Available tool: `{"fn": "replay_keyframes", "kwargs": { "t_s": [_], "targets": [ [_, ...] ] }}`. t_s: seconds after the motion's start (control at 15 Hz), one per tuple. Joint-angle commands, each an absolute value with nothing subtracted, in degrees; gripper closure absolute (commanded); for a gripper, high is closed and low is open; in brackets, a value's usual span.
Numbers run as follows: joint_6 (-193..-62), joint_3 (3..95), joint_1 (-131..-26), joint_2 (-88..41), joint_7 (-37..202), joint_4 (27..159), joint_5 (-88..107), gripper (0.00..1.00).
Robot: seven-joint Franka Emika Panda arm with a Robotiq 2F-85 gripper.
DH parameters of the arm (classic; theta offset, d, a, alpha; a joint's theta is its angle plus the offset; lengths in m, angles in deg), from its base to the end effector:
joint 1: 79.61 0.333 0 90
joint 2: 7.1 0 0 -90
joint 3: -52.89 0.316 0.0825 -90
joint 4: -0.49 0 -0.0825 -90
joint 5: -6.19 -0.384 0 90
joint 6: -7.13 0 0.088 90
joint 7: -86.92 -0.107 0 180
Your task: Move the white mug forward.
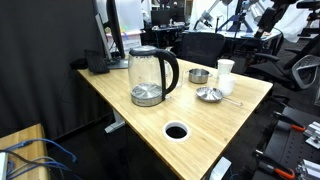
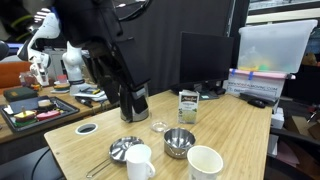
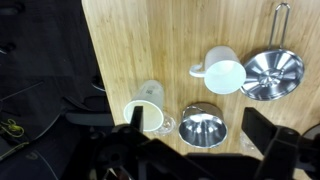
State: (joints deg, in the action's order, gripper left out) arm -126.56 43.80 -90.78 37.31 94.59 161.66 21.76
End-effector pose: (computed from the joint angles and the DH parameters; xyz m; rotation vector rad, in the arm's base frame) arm 0.3134 -0.1169 0.4378 2.9416 -0.0472 0.3903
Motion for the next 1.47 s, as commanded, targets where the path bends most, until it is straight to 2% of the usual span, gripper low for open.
{"fn": "replay_keyframes", "kwargs": {
  "t_s": [0.0,0.73,1.4],
  "targets": [
    [-127.5,45.91,-87.94,35.62,93.69,160.98,19.31,0.0],
    [-129.53,47.91,-86.76,33.87,91.33,160.46,19.17,0.0],
    [-136.97,51.08,-92.11,21.45,76.02,159.31,20.82,0.0]
  ]
}}
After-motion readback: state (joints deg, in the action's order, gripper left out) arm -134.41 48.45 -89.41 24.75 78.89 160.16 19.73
